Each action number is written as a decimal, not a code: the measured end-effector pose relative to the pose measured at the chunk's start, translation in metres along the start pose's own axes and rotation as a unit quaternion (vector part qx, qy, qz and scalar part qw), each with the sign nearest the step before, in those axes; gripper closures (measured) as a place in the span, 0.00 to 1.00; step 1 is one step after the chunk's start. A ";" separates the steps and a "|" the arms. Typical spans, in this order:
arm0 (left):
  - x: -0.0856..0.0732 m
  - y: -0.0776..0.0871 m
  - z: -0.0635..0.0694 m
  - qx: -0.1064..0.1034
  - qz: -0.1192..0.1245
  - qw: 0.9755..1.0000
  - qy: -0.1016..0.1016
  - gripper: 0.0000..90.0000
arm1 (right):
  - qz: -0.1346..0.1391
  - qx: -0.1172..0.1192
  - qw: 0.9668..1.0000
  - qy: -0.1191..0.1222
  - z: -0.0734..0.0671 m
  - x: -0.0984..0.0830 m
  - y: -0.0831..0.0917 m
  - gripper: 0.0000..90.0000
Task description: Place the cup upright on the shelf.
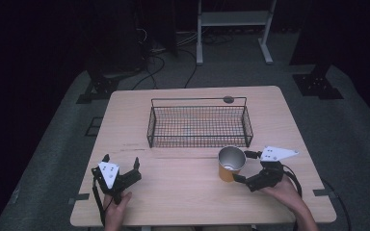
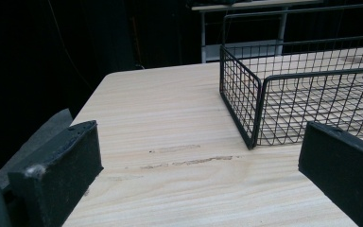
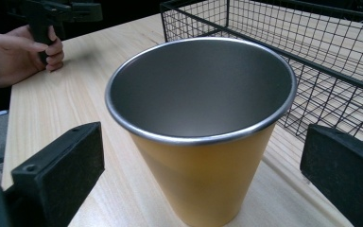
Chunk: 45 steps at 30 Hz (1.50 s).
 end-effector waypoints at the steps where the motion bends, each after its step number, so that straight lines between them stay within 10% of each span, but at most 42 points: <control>1: 0.000 0.000 0.000 0.000 0.000 1.000 0.000 0.00 | -0.004 0.000 1.000 -0.001 0.001 0.000 -0.002 0.00; 45: 0.000 0.000 0.000 0.000 0.000 1.000 0.000 0.00 | -0.016 0.028 0.999 -0.015 0.004 0.007 -0.035 0.09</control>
Point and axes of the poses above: each handheld gripper's, and its own axes: y roughly backward along the jaws, x roughly out of its top, z roughly to its right, the point moved 4 cm from there along -y, roughly forward along the jaws, and after that the axes turned 1 degree about x, right-handed, at the moved point
